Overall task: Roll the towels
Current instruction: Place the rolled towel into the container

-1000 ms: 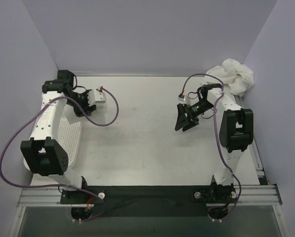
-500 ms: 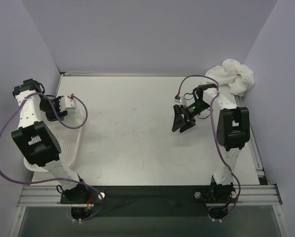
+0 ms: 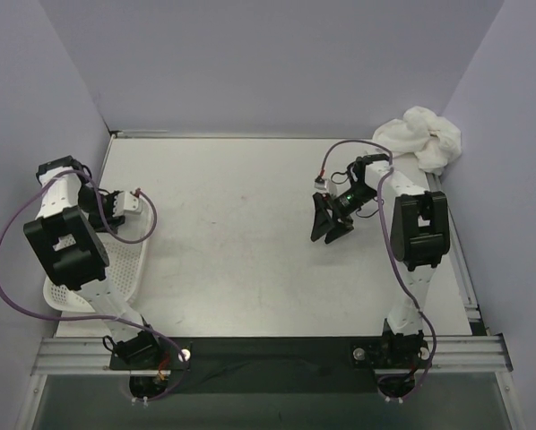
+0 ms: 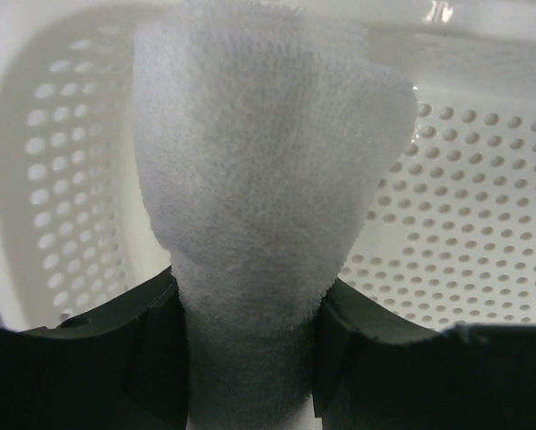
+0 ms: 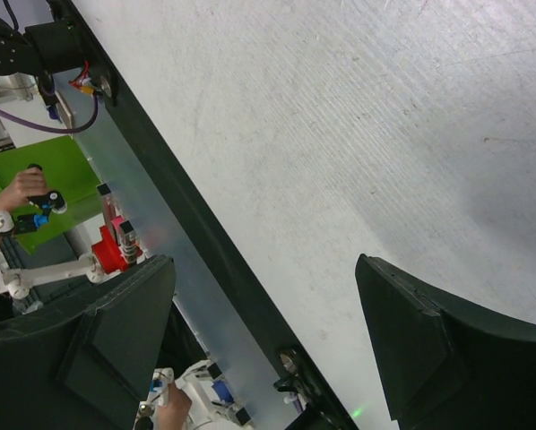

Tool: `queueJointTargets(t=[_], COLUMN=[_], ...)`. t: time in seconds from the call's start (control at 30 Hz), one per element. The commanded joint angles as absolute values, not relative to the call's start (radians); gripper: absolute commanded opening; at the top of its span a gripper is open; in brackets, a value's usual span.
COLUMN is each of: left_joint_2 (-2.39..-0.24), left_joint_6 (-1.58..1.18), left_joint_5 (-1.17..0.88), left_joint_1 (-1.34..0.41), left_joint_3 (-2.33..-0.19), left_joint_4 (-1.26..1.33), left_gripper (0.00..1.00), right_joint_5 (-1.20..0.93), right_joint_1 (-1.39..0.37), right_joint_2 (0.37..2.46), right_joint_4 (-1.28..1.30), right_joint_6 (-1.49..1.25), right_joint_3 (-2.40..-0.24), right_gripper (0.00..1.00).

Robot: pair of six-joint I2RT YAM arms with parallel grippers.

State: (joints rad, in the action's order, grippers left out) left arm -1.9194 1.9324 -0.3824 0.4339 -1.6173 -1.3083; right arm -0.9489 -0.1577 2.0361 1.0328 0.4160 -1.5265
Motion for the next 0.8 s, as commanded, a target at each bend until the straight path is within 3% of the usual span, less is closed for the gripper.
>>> queueJointTargets(t=[0.0, 0.43, 0.57, 0.77], left_joint_2=[-1.943, -2.125, -2.149, -2.16], left_joint_6=[1.99, 1.962, 1.947, 1.878], left_joint_5=[-0.311, -0.336, -0.348, -0.364], left_joint_1=[0.442, 0.433, 0.417, 0.413], left_joint_3=[-1.598, -1.772, -1.786, -1.83], left_joint_4=[-1.388, -1.384, -1.379, -1.379], left_gripper=[0.0, 0.0, 0.31, 0.5], right_joint_5=[-0.962, -0.962, -0.965, -0.963], right_joint_1=[-0.158, -0.158, -0.158, -0.161], right_joint_2=[2.052, 2.069, 2.075, 2.069], right_joint_4=[1.083, 1.083, 1.083, 1.086], right_joint_6=[0.425, 0.433, 0.426, 0.423], right_joint_3=[-1.543, -1.523, -1.528, -1.532], right_gripper=[0.84, 0.84, 0.84, 0.84])
